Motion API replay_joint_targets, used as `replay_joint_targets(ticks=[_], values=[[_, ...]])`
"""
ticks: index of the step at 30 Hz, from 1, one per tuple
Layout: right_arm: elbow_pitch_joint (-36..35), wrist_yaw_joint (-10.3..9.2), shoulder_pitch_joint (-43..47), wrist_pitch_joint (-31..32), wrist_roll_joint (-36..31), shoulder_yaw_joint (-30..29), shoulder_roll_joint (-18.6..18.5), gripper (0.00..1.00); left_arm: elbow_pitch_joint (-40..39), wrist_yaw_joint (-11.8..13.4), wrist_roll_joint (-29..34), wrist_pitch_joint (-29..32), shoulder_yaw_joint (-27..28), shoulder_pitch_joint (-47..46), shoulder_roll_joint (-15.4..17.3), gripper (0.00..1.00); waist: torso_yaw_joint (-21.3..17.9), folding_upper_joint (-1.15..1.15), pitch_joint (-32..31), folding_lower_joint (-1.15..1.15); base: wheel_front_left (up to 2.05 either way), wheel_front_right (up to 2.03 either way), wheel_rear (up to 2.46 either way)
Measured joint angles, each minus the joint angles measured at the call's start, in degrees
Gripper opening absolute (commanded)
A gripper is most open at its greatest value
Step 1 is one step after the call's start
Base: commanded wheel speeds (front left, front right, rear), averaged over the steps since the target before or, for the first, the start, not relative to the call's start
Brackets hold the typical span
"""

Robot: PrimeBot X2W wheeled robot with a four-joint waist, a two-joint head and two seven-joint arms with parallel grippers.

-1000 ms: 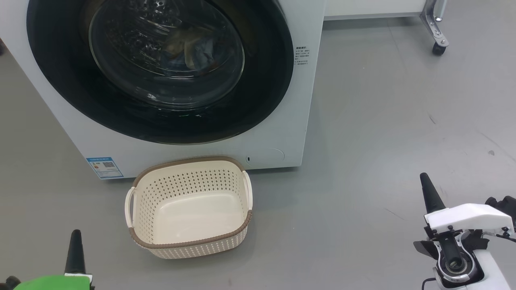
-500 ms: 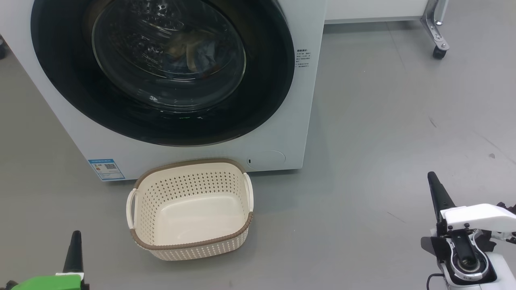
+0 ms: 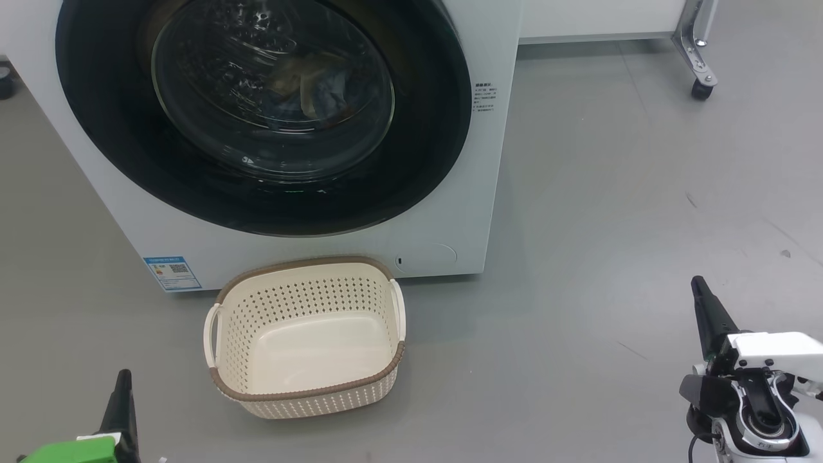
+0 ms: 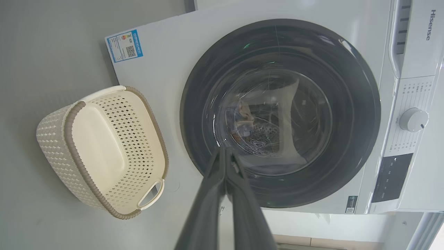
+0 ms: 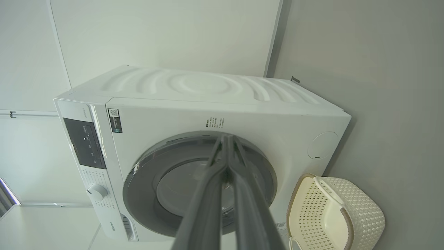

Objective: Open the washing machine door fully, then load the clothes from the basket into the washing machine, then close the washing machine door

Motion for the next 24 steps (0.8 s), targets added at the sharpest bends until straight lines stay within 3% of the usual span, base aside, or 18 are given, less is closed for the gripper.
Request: replay_joint_targets(ticks=[8, 24], values=[[-0.82, -0.03, 0.76, 1.52, 4.55, -2.01, 0.35, 0.00, 0.40, 0.05, -4.93, 1.07, 0.73, -0.27, -0.58, 0.00, 0.11, 0.00, -0.28, 0.00, 0.00, 0.00, 0.00], [-0.82, -0.04, 1.09, 1.55, 4.75, -2.22, 0.47, 0.00, 0.55, 0.05, -5.04, 1.47, 0.78, -0.90, -0.65, 0.00, 0.11, 0.00, -0.28, 0.00, 0.00, 0.00, 0.00]])
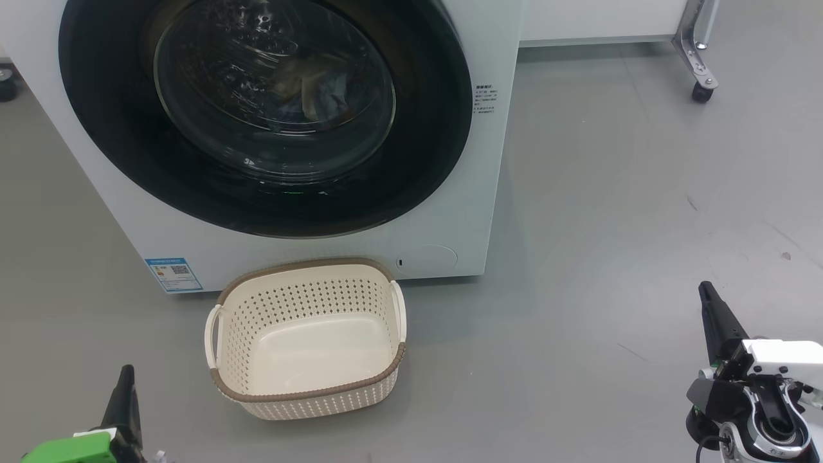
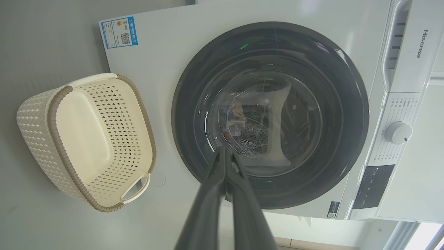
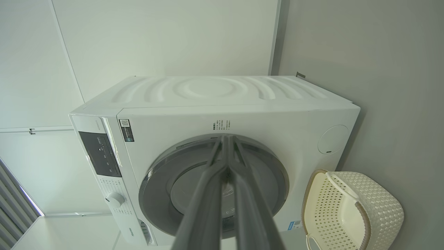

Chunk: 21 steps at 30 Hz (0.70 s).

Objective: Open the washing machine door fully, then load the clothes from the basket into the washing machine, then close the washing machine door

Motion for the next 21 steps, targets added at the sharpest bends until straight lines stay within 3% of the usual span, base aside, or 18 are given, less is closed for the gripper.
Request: replay_joint_targets(ticks=[21], values=[[0.00, 0.00, 0.00, 0.00, 0.00, -0.02, 0.01, 0.00, 0.12, 0.00, 0.00, 0.00, 0.03, -0.04, -0.02, 0.00, 0.00, 0.00, -0.01, 0.00, 0.00, 0.00, 0.00]])
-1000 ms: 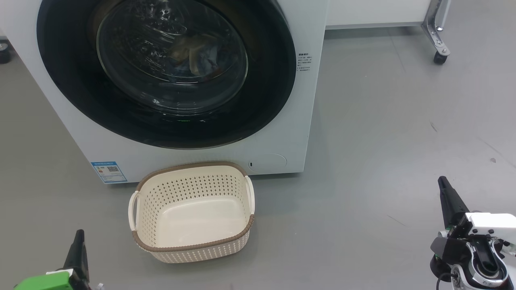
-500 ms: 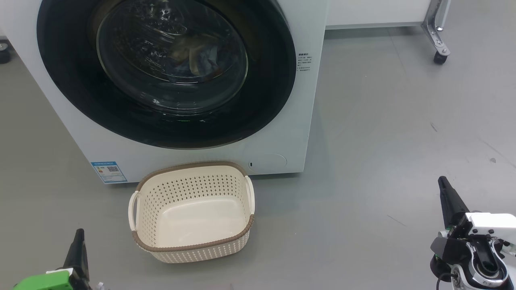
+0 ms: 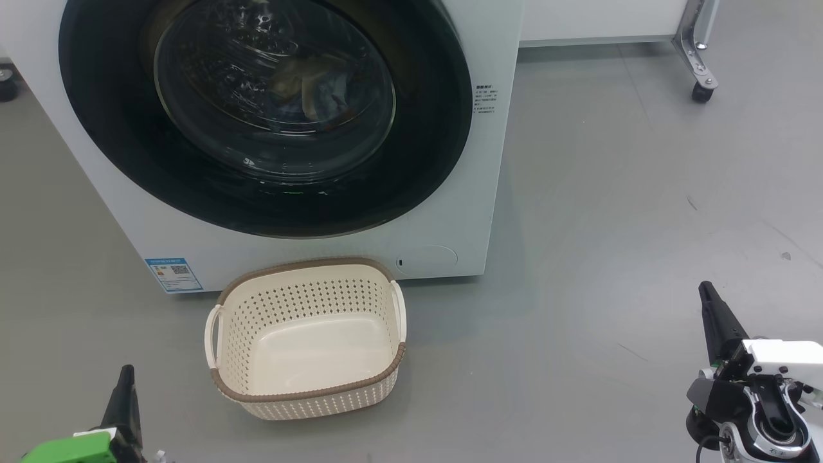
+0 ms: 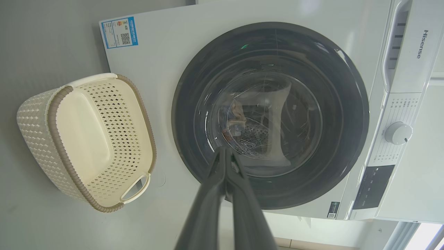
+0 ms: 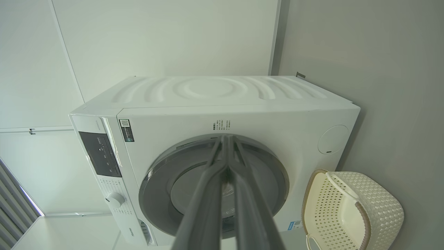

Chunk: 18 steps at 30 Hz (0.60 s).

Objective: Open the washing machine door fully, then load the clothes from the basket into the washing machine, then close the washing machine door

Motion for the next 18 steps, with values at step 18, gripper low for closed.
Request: replay_joint_targets(ticks=[18], values=[[0.00, 0.00, 0.00, 0.00, 0.00, -0.03, 0.00, 0.00, 0.13, -0.01, 0.00, 0.00, 0.02, -0.12, -0.01, 0.00, 0.00, 0.00, 0.00, 0.00, 0.00, 0.00, 0.00]])
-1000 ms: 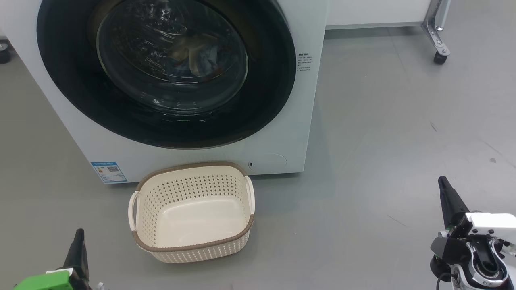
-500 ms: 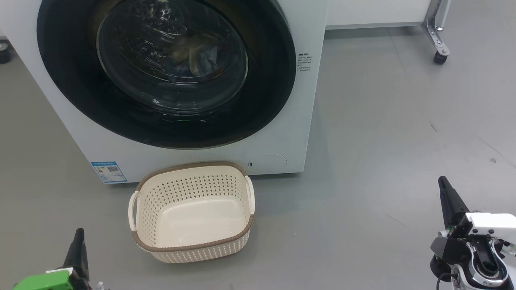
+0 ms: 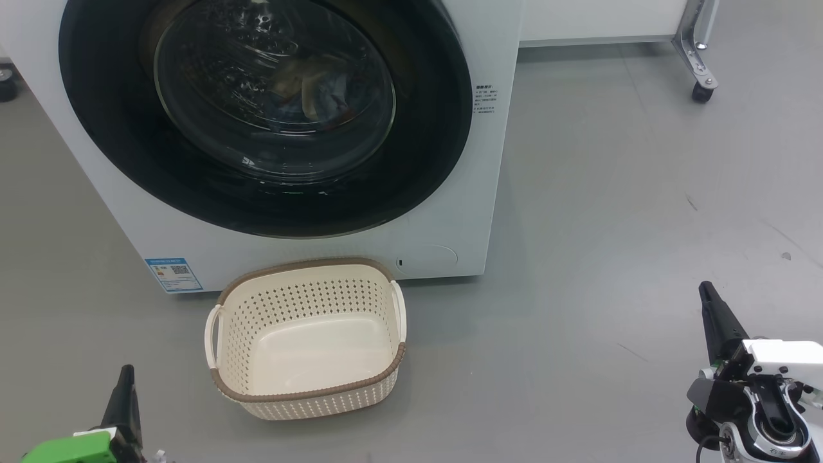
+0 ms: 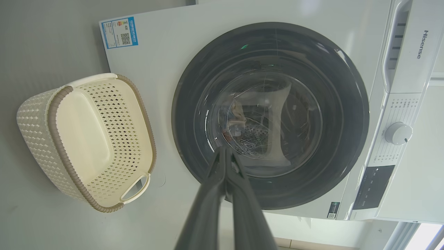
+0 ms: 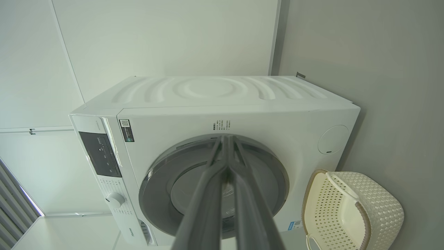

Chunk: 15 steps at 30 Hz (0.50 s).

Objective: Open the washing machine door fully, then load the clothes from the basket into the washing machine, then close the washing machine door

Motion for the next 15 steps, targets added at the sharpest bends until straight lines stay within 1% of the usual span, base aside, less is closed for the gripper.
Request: replay_joint_targets(ticks=[15], values=[[0.00, 0.00, 0.00, 0.01, 0.00, -0.02, 0.01, 0.00, 0.05, 0.00, 0.00, 0.00, 0.02, -0.01, -0.01, 0.00, 0.00, 0.00, 0.00, 0.00, 0.00, 0.00, 0.00]])
